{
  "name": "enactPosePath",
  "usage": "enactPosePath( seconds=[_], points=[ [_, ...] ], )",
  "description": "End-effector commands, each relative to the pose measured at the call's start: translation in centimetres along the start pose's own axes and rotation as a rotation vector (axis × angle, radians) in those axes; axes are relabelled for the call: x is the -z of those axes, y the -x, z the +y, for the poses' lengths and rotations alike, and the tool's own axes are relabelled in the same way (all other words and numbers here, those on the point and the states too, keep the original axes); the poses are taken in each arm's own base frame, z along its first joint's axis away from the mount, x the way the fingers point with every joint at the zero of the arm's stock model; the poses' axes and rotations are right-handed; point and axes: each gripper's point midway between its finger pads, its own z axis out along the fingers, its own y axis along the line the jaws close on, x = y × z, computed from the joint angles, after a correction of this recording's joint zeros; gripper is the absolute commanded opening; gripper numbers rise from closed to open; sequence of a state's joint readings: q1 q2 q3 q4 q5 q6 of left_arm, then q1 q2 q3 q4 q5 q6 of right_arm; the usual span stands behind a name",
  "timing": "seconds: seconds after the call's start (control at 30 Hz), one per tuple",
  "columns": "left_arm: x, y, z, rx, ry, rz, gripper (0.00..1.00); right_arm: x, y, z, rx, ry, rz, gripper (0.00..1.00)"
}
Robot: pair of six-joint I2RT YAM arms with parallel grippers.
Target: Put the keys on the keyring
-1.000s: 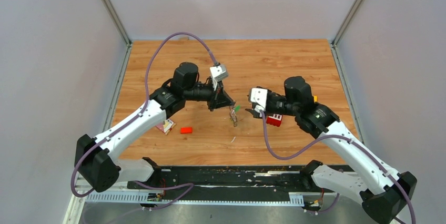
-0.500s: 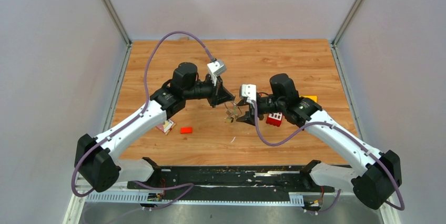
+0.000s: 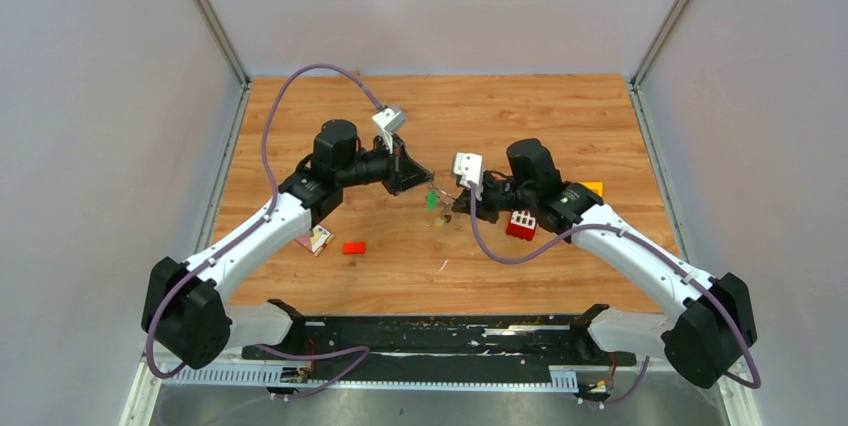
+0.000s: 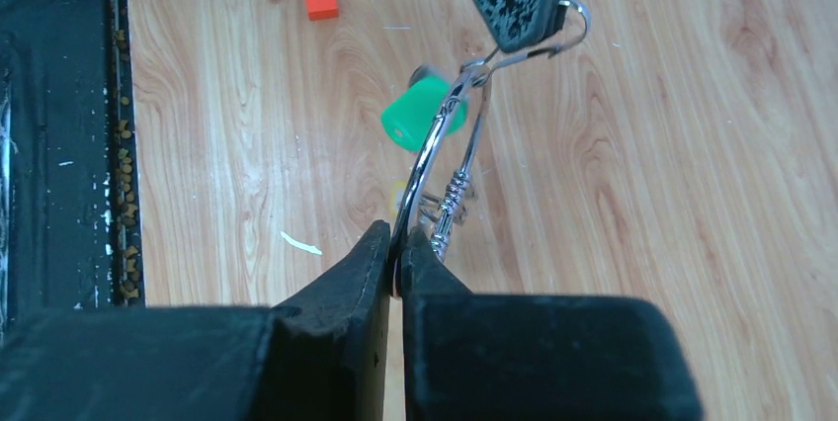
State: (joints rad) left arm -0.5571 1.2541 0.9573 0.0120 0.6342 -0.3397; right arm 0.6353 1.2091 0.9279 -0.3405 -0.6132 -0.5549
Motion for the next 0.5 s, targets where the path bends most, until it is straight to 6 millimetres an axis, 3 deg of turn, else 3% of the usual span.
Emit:
enactPosePath(
  seconds=[0.0, 0.2, 0.3, 0.47],
  points=[
    [1.3, 2.6, 2.0, -0.004, 0.062, -0.134, 0.0, 1.7, 2.7, -1.1, 0.103, -0.054, -0.026, 0.0],
    [0.9, 1.1, 3.1, -0.079, 0.048, -0.113, 0.09, 2.2, 3.1, -1.9, 0.089, -0.056, 0.035, 0.0],
    [0.8, 0.9, 2.9, -0.113, 0.025, -0.102, 0.14, 2.5, 2.8, -3.2, 0.096, -0.129, 0.071, 0.0],
    [0.9, 1.0, 2.7, -0.155, 0.013, -0.088, 0.15, 3.6, 2.2, -5.6, 0.132, -0.275, 0.138, 0.0]
  ],
)
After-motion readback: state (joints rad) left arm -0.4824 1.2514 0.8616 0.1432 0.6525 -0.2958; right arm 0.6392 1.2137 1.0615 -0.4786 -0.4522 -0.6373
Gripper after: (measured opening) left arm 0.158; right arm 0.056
